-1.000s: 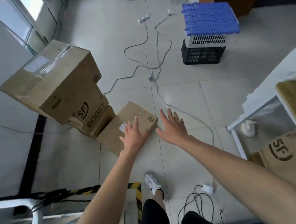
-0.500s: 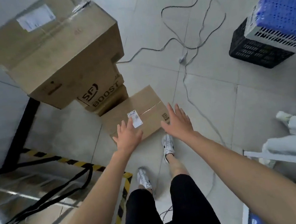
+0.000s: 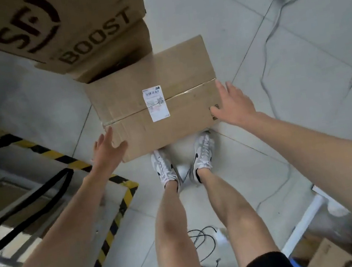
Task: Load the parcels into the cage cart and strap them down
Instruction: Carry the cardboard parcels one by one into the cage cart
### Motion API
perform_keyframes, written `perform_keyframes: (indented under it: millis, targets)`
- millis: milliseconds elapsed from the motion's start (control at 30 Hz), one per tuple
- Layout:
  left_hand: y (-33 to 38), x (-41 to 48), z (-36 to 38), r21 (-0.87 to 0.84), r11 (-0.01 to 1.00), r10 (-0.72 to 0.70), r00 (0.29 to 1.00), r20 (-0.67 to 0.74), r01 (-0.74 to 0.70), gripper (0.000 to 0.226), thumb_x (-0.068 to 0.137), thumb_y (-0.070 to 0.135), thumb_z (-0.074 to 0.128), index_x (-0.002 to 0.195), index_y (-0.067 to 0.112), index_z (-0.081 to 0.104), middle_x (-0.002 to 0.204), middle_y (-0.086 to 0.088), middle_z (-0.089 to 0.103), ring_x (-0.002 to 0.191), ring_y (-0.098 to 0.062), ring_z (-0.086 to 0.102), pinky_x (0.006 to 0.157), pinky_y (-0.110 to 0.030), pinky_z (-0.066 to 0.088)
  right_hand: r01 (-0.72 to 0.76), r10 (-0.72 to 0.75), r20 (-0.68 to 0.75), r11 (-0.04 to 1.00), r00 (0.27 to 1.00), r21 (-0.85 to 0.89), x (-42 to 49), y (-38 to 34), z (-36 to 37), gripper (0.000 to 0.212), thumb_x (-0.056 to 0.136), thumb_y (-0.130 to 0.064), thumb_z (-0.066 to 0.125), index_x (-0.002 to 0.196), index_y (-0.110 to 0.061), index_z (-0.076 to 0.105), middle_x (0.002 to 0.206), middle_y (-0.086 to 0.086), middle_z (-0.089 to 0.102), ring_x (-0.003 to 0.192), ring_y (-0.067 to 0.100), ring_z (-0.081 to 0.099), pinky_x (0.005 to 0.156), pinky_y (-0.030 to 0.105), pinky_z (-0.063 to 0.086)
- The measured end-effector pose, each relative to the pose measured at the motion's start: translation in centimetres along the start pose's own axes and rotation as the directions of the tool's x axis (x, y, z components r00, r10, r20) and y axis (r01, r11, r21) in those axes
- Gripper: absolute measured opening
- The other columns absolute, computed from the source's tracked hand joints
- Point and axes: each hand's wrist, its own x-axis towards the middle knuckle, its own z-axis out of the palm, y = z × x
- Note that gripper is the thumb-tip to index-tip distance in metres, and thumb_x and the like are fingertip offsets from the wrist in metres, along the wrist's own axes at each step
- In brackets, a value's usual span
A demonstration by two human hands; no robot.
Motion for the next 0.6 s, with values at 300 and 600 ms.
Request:
perform_keyframes:
  millis: [300,600]
  targets:
    - [-4.3,16.9,7.2,-0.099,0.966,-0.24,0.971,-0.004,0.239,0.131,0.073,0.055,0.081,0.158,0.027,-0.015,0.166,-0.011,0.007,0.152,-0.036,0.013,0.12,-0.055,0.023,-0.225,0.182,0.141,0.884,0.973,0.41,15.5,4.9,11.3,0.128,0.075,-0.058,0.077,0.158,-0.028,-0.016,0.167,0.013,0.013,0.15,0.03,0.025,0.121,0.049,0.024]
    - [-5.4,17.8,7.3,-0.354,0.895,-0.315,0.947,-0.067,0.273,0.09,0.067,0.037,0.09,0.135,0.018,0.034,0.132,-0.015,0.052,0.103,-0.028,0.055,0.079,-0.039,0.05,-0.291,0.312,0.069,0.757,0.948,0.585,14.1,5.3,10.1,0.093,0.072,-0.042,0.085,0.144,-0.019,0.03,0.139,0.005,0.056,0.126,0.026,0.056,0.101,0.036,0.043]
